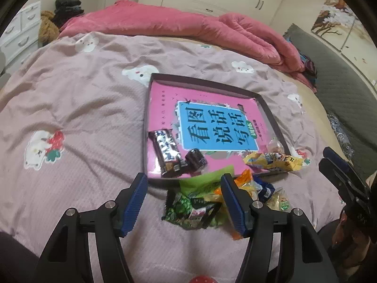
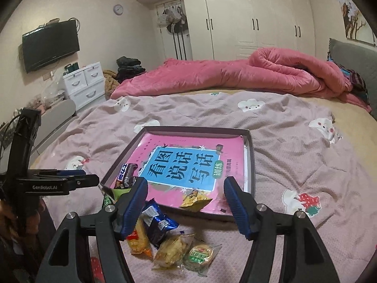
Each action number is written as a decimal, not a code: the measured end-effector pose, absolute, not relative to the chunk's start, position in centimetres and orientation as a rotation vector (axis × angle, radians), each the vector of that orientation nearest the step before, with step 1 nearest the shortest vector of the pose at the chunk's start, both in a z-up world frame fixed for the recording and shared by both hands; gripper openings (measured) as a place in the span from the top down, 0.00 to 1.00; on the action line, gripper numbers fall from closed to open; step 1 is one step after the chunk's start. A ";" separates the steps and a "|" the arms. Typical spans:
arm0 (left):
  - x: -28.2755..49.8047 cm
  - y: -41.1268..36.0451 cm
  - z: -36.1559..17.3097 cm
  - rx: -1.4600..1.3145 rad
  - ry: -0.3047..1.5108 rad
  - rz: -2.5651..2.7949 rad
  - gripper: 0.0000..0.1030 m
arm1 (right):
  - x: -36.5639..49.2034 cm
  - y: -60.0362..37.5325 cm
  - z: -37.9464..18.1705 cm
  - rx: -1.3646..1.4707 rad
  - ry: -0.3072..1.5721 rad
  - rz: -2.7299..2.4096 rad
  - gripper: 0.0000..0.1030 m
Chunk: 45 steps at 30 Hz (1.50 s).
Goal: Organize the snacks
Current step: 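Withdraw both tools from the tray back toward the snack pile, then grasp the green pea bag with left tool while right tool grasps the rice cracker bag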
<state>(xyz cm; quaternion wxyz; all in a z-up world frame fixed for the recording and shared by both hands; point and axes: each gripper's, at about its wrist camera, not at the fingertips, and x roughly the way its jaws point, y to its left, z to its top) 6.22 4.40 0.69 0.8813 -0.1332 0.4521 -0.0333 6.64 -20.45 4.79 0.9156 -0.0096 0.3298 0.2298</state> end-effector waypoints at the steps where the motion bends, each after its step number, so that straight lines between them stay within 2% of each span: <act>1: 6.0 4.5 0.7 -0.282 0.947 -0.067 0.36 | 6.5 -20.3 4.8 -0.027 0.680 0.474 0.35; 30: 3.6 3.5 -2.8 -0.331 1.101 -0.109 0.35 | 2.8 -16.2 2.2 -0.132 0.797 0.621 0.36; 42: 4.5 4.5 -4.9 -0.530 1.151 -0.137 0.35 | 3.0 -14.4 -0.3 -0.210 0.878 0.646 0.36; 45: 4.8 4.6 -5.3 -0.570 1.156 -0.130 0.35 | 2.9 -13.9 -0.6 -0.217 0.880 0.660 0.39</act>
